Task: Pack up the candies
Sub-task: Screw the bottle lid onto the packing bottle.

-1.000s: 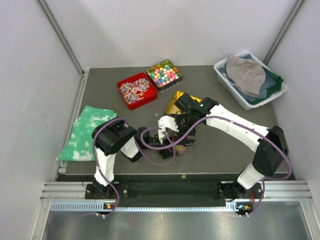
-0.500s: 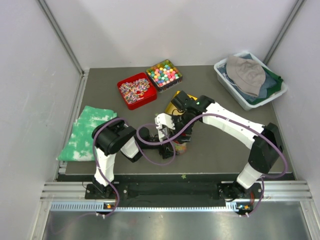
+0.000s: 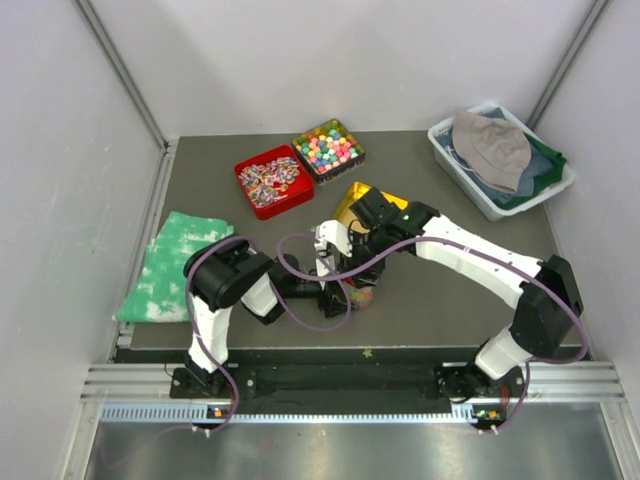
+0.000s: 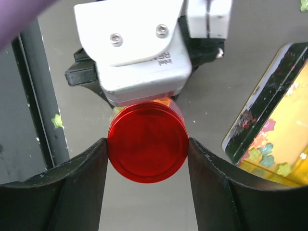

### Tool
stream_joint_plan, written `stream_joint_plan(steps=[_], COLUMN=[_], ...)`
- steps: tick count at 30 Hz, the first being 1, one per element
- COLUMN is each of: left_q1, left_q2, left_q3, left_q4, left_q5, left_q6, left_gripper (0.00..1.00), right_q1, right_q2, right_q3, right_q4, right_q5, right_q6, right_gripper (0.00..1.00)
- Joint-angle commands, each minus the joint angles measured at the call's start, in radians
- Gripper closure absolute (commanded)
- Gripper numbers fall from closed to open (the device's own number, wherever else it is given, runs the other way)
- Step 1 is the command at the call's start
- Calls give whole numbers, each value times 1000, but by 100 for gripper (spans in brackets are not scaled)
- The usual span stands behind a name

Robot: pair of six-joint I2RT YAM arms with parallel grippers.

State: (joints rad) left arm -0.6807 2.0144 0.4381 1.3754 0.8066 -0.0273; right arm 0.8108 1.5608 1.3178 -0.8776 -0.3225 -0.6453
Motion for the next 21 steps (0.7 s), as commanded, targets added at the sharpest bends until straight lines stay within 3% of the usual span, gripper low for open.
stream_joint_plan(steps=[1, 9, 15, 21], left_q1=[-5, -5, -5, -5], left_q2=[20, 20, 18, 18], left_q3=[-1, -1, -2, -2], left_q4=[323, 323, 324, 323], left_q5=[25, 23, 25, 23], left_q6=[-5, -2, 1, 0], left_gripper=[38, 38, 38, 38], right_q1=[10, 10, 8, 10], right_q2=[-11, 4, -10, -27], right_q3=[-57, -19, -34, -43], right_q4=[55, -18, -49, -49], right_q5=[17, -38, -96, -95], right_q6=[136, 226, 199, 182], right_gripper=[73, 77, 62, 33])
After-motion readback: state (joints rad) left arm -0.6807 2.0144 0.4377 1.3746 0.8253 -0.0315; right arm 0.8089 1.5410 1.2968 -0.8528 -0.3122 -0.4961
